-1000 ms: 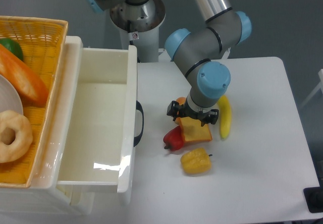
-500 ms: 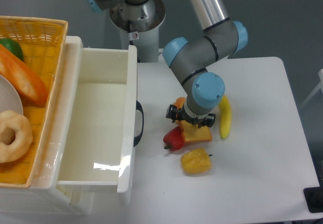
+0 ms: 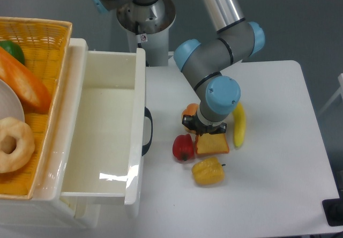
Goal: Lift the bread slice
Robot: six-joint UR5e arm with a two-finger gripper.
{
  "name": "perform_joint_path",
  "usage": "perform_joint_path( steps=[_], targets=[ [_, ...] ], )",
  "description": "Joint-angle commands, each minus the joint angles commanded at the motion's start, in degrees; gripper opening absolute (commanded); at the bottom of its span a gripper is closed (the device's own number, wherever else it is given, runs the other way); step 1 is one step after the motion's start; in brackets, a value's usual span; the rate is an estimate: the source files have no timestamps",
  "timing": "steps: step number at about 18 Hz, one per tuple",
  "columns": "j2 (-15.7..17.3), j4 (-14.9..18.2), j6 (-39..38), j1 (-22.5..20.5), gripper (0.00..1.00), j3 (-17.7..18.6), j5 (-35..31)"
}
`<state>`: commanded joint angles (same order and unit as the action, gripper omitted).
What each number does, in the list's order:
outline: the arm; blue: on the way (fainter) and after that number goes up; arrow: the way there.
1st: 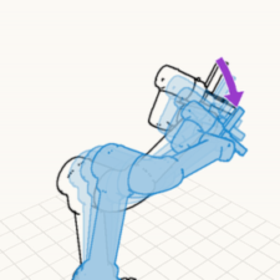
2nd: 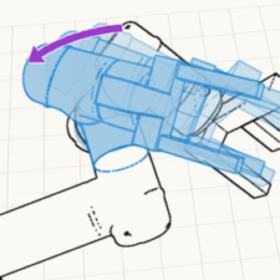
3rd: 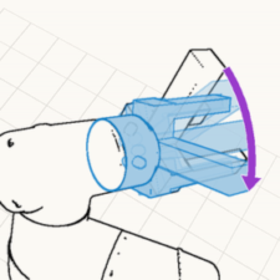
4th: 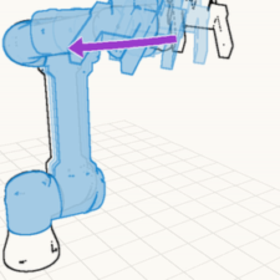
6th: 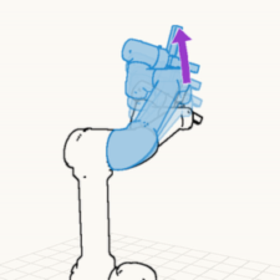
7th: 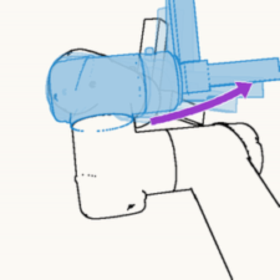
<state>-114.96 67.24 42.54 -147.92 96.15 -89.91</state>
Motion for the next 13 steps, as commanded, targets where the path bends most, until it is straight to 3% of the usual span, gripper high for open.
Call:
perform_joint_path(
  steps=[7, 13],
  targets=[
    [1.2, 0.3, 1.9, -1.4, 0.00, -5.0, 0.6],
    [0.5, 4.7, 18.1, -1.7, 0.00, -11.7, -4.7]
  ],
)
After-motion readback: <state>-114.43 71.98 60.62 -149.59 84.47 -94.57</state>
